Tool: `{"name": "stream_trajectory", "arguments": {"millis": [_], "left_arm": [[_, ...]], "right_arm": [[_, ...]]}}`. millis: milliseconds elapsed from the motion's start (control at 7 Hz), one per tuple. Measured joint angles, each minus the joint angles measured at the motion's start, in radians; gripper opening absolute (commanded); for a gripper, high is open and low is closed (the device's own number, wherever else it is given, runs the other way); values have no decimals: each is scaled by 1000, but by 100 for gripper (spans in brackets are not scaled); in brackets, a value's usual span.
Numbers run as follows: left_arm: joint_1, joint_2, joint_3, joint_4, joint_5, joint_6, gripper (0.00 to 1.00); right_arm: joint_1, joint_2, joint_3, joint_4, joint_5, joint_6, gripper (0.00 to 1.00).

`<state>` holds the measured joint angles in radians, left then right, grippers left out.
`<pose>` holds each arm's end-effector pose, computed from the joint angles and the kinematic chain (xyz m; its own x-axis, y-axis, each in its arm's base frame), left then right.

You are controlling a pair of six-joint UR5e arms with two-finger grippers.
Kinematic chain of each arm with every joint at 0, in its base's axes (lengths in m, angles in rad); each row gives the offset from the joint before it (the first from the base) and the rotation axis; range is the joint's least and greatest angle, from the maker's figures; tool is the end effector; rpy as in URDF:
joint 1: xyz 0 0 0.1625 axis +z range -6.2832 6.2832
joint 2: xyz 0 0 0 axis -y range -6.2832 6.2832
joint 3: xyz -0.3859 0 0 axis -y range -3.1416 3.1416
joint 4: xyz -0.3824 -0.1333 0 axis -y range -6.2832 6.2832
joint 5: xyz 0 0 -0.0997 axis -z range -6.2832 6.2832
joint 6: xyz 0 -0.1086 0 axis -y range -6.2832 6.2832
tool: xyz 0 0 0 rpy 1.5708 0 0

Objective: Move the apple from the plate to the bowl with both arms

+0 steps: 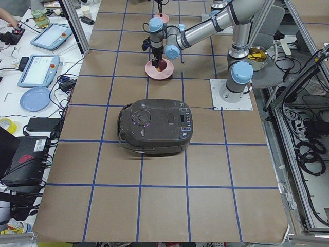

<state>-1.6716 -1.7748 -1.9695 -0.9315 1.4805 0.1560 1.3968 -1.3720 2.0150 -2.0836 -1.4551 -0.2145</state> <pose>-0.1924 -0.4799 0.2192 -0.9629 0.2567 0.0833 0.2532 0.9661 -0.0501 0.0628 -0.4853 0.1916 -0.9899 -0.0254 -0.1395 -0.0400 0.9939 0.1025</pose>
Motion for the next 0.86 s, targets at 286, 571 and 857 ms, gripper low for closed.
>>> {"name": "stream_trajectory", "arguments": {"millis": [286, 571, 857], "left_arm": [[-35, -1, 64, -8, -40, -149, 17], [-100, -11, 95, -3, -54, -295, 17], [-149, -14, 106, 4, -52, -441, 17]], "right_arm": [[167, 35, -15, -6, 14, 139, 38], [228, 68, -27, -6, 16, 180, 100], [233, 58, -85, 45, -13, 186, 100]]}}
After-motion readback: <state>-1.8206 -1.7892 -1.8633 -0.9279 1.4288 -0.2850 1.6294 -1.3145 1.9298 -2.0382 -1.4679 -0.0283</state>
